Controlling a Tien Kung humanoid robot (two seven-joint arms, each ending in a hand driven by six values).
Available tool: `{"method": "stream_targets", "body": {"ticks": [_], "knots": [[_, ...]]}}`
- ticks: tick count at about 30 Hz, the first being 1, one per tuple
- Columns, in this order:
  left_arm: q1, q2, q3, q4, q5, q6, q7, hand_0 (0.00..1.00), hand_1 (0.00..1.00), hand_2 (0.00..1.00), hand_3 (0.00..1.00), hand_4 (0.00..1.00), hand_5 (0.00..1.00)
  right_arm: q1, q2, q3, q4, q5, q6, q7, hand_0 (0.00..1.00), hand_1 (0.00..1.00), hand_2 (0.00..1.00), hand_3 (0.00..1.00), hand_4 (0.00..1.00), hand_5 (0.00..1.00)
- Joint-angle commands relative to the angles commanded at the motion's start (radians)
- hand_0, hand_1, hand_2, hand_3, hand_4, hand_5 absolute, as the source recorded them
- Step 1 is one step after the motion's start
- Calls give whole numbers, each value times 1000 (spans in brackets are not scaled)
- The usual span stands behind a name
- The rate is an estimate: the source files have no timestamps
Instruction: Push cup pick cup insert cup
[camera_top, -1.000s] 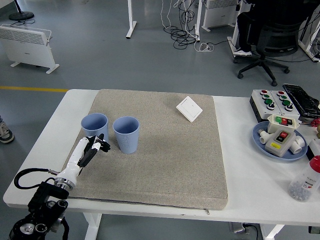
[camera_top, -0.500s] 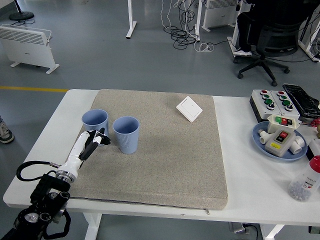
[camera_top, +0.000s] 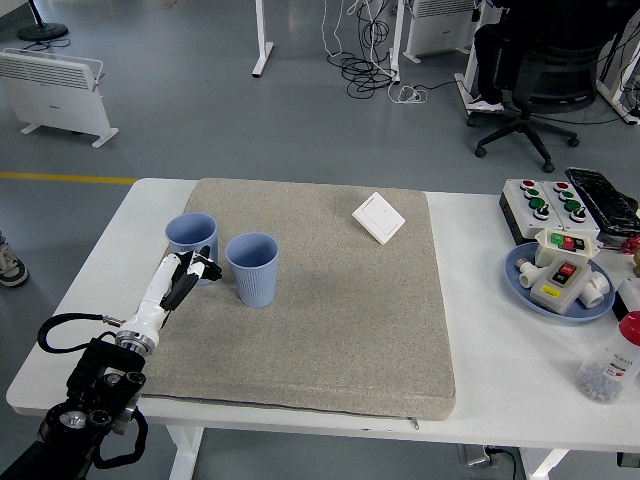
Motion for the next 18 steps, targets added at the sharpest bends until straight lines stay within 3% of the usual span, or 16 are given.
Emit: {"method": "stream_targets", "body": {"ticks": [4, 10, 13, 14, 18], "knots": [[4, 1, -5, -3, -2, 2, -2, 585, 502, 470, 430, 533, 998, 0, 0, -2, 0, 3, 0, 0, 724, 680, 781, 667, 249, 434], [34, 30, 35, -78, -50, 14, 1, 561, 492, 466, 427, 532, 998, 1, -1, 6, 0, 2, 2, 2, 723, 679, 780, 667, 247, 435], [68, 60, 63, -152, -81, 24, 5, 561, 492, 466, 427, 532, 998, 2, -1, 13, 0, -1, 3, 3, 723, 679, 780, 667, 247, 435], [83, 74, 73, -180, -93, 29, 5, 468, 441, 441, 417, 533, 998, 2, -1, 15, 0, -1, 3, 3, 723, 679, 780, 666, 246, 438], [136, 126, 88, -313, -135, 50, -9, 468, 441, 441, 417, 533, 998, 3, 0, 24, 0, -3, 4, 5, 723, 679, 780, 666, 246, 438]]}}
